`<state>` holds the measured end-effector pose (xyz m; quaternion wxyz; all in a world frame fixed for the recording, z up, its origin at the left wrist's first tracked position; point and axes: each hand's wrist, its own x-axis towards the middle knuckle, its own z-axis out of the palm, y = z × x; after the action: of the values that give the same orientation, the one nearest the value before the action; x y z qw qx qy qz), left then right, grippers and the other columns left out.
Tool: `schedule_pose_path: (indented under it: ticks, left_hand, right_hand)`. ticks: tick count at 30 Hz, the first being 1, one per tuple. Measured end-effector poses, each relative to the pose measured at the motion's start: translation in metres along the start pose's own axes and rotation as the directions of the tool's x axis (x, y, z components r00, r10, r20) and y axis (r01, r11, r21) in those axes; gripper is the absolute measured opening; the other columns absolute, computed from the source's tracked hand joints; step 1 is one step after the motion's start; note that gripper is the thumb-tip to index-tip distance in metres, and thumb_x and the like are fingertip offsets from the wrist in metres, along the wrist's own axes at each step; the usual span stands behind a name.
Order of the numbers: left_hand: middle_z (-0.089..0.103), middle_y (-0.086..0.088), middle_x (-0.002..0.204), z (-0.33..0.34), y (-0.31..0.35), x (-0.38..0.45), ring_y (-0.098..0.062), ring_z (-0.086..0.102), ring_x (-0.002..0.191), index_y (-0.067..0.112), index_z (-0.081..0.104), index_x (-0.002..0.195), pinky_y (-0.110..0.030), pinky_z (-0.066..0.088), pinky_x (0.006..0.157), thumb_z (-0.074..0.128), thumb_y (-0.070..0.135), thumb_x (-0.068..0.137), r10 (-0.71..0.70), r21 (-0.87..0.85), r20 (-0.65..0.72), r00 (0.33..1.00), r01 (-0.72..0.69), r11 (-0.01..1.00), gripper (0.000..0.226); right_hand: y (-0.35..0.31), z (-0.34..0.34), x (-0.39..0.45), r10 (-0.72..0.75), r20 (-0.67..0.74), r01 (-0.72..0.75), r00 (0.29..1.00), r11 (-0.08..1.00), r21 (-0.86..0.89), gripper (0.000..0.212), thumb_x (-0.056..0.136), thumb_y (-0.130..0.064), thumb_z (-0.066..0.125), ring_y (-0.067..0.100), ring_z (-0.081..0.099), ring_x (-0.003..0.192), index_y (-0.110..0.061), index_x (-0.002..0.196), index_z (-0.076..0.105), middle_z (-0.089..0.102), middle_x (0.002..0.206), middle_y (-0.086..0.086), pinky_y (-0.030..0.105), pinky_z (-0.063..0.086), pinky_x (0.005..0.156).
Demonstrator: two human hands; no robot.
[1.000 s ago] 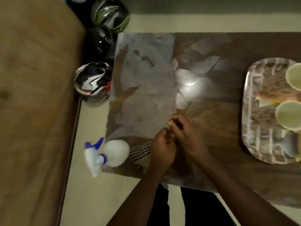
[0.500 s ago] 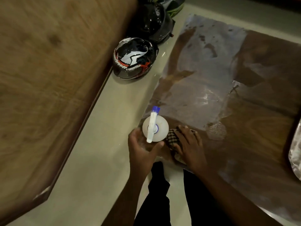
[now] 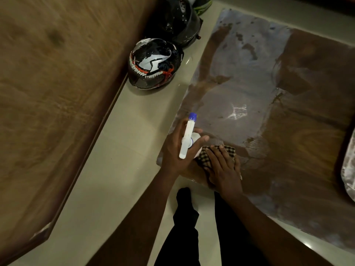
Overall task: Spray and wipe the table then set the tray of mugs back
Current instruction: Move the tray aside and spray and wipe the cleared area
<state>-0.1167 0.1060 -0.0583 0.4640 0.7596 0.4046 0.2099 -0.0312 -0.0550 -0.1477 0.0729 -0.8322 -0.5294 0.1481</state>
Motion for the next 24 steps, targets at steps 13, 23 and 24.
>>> schedule_pose_path:
  ticks: [13, 23, 24]
  left_hand:
    - [0.052, 0.024, 0.07, 0.004, 0.002, 0.009, 0.005, 0.058, 0.065, 0.034, 0.038, 0.128, -0.01, 0.047, 0.065, 0.072, 0.043, 0.081, 0.099, 0.098, 0.121, 0.988, -0.111, 0.989, 0.058]
    - [0.063, 0.008, 0.123, 0.029, 0.027, 0.047, 0.002, 0.059, 0.107, 0.047, 0.049, 0.125, -0.015, 0.048, 0.09, 0.068, 0.044, 0.085, -0.244, -0.082, 0.301, 0.922, 0.28, 0.956, 0.045]
    - [0.066, 0.005, 0.116, 0.035, 0.033, 0.057, 0.003, 0.063, 0.095, 0.046, 0.052, 0.121, -0.02, 0.051, 0.085, 0.068, 0.038, 0.087, -0.266, -0.103, 0.332, 0.905, 0.315, 0.944, 0.039]
  right_hand:
    - [0.0, 0.004, -0.001, 0.004, 0.015, -0.005, 1.0, 1.0, 0.023, 0.096, 0.054, -0.018, 0.079, 0.024, 0.029, 0.134, -0.024, 0.14, 0.035, 0.045, 0.142, 0.003, 0.051, 0.017, 0.106]
    - [0.045, -0.018, 0.015, 0.14, -0.04, -0.133, 0.989, 0.981, 0.139, 0.085, 0.065, -0.011, 0.074, 0.02, 0.022, 0.138, -0.026, 0.141, 0.037, 0.042, 0.145, 0.002, 0.049, 0.013, 0.108]
    - [0.054, -0.023, 0.022, 0.167, -0.045, -0.159, 0.985, 0.977, 0.142, 0.084, 0.067, -0.012, 0.073, 0.019, 0.022, 0.138, -0.026, 0.141, 0.037, 0.042, 0.145, 0.001, 0.05, 0.016, 0.109]
